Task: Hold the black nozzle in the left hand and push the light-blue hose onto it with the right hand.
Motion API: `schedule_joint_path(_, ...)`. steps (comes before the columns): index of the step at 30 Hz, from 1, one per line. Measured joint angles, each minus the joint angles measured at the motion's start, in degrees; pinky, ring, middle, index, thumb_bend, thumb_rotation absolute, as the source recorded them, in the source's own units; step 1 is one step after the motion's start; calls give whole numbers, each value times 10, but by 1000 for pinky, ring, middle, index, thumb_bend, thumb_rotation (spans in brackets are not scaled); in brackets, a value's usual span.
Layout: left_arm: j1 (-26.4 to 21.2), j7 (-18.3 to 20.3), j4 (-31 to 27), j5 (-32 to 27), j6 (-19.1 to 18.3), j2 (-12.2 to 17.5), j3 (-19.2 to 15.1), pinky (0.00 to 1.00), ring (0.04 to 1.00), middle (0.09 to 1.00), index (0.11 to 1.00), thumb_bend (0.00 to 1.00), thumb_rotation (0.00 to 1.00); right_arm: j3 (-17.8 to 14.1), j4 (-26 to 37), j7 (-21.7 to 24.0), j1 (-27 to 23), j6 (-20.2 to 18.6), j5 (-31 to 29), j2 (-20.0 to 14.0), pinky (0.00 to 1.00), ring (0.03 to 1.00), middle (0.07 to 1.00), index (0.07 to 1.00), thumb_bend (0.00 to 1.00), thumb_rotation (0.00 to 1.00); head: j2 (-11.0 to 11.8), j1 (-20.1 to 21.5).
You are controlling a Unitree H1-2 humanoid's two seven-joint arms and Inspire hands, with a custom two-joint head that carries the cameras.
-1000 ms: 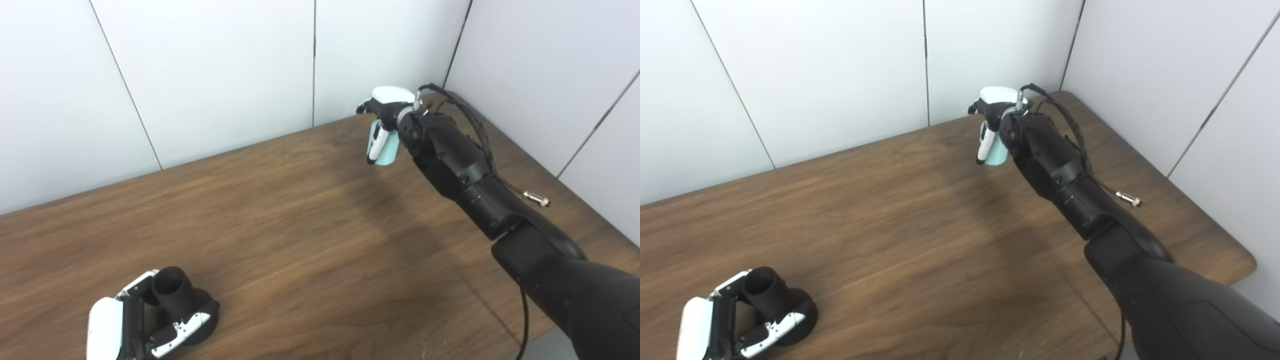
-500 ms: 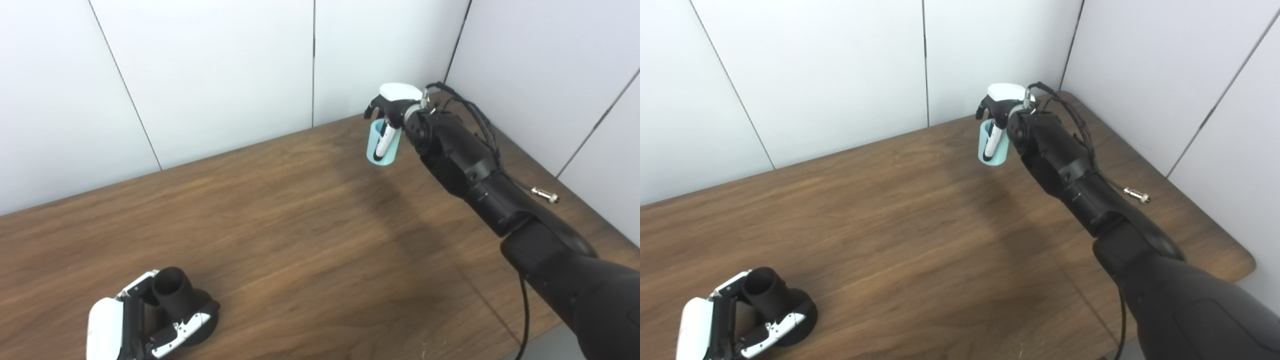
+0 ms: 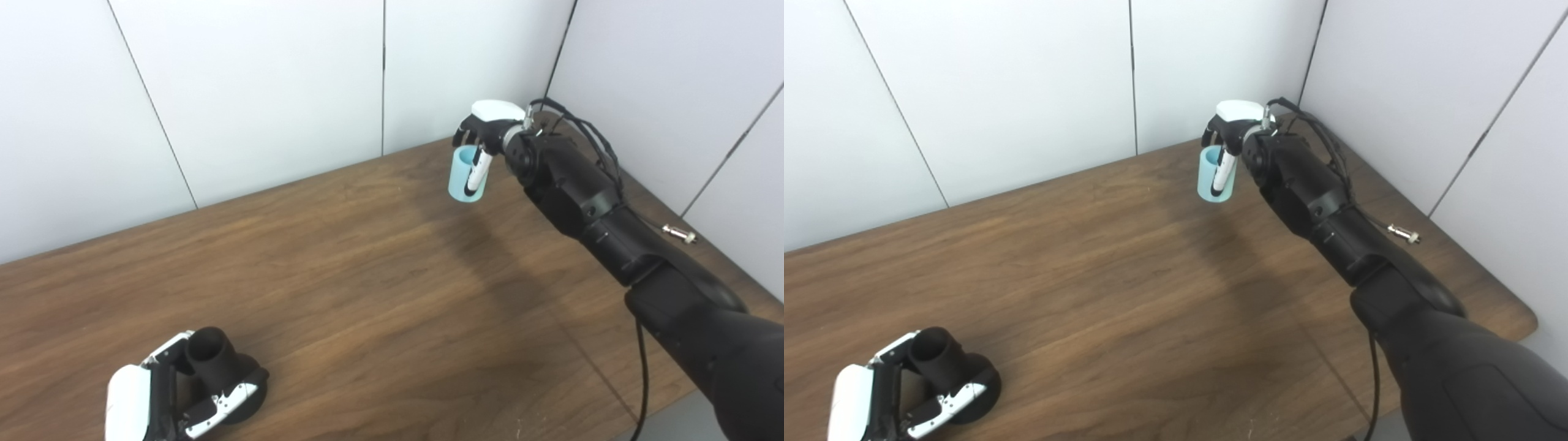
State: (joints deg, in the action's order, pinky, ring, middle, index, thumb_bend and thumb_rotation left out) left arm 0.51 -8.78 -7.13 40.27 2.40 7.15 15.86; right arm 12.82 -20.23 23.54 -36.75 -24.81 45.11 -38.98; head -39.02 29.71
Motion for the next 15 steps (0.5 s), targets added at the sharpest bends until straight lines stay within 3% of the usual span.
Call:
schedule_joint_path(9, 0, 0, 0, 0, 0, 0, -1, 482, 518, 496, 482, 522, 0, 3, 15, 10, 1, -2, -4, 0, 603, 631, 662, 650, 860, 0, -5, 0)
schedule_joint_path(14, 0, 0, 0, 0, 0, 0, -1, 480, 521, 498, 481, 522, 0, 4, 16, 10, 3, -2, -4, -1, 540, 565, 610, 613, 839, 0, -5, 0)
schedule_joint_path(15, 0, 0, 0, 0, 0, 0, -1, 480, 522, 497, 482, 522, 0, 4, 16, 10, 4, -1, -4, -1, 516, 538, 537, 558, 689, 0, -8, -1)
